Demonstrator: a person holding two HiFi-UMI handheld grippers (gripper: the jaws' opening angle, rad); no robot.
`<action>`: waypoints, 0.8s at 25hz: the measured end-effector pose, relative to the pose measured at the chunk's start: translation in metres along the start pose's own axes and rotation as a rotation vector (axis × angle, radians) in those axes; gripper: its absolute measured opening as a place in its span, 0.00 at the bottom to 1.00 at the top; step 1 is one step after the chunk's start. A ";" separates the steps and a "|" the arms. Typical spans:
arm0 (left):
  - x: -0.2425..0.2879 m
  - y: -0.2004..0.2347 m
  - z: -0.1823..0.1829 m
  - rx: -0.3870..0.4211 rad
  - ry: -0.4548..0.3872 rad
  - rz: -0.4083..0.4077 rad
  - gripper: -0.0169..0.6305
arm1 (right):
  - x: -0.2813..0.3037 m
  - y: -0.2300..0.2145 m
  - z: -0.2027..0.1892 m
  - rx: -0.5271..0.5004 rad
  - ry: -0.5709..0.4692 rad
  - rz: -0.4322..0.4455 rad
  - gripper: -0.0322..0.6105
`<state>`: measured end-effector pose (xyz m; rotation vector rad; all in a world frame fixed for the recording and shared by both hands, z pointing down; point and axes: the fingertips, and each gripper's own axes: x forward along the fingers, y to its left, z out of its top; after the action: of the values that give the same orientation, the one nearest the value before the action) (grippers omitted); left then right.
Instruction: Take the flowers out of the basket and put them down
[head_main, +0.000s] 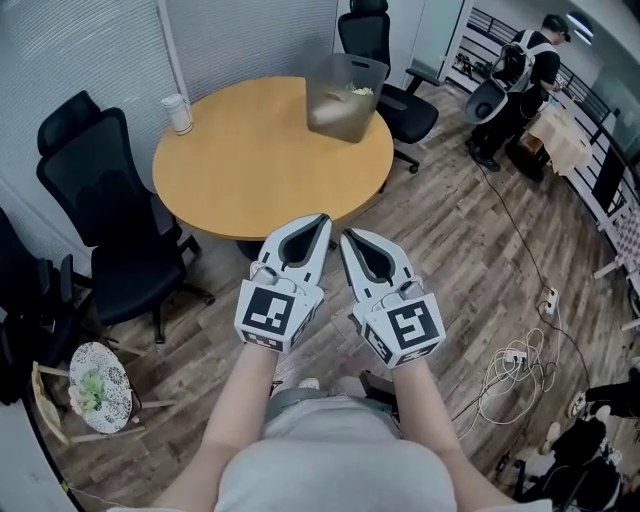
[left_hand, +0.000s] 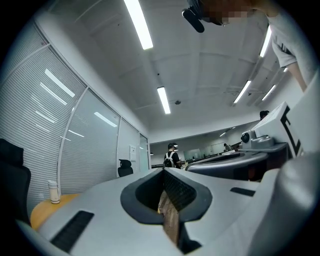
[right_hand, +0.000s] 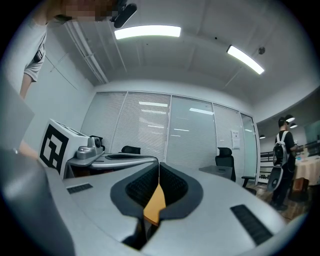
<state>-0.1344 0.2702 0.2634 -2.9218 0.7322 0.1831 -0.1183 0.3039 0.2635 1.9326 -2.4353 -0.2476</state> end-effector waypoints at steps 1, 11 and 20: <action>0.003 0.004 -0.002 0.002 0.000 0.000 0.03 | 0.004 -0.002 -0.002 0.001 0.003 -0.001 0.09; 0.050 0.018 -0.023 -0.016 0.016 -0.044 0.03 | 0.028 -0.049 -0.028 0.045 0.025 -0.038 0.09; 0.120 0.040 -0.042 0.036 0.060 -0.039 0.03 | 0.077 -0.110 -0.042 0.075 0.002 -0.013 0.09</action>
<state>-0.0442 0.1739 0.2834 -2.9162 0.6790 0.0777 -0.0249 0.2004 0.2833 1.9770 -2.4666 -0.1571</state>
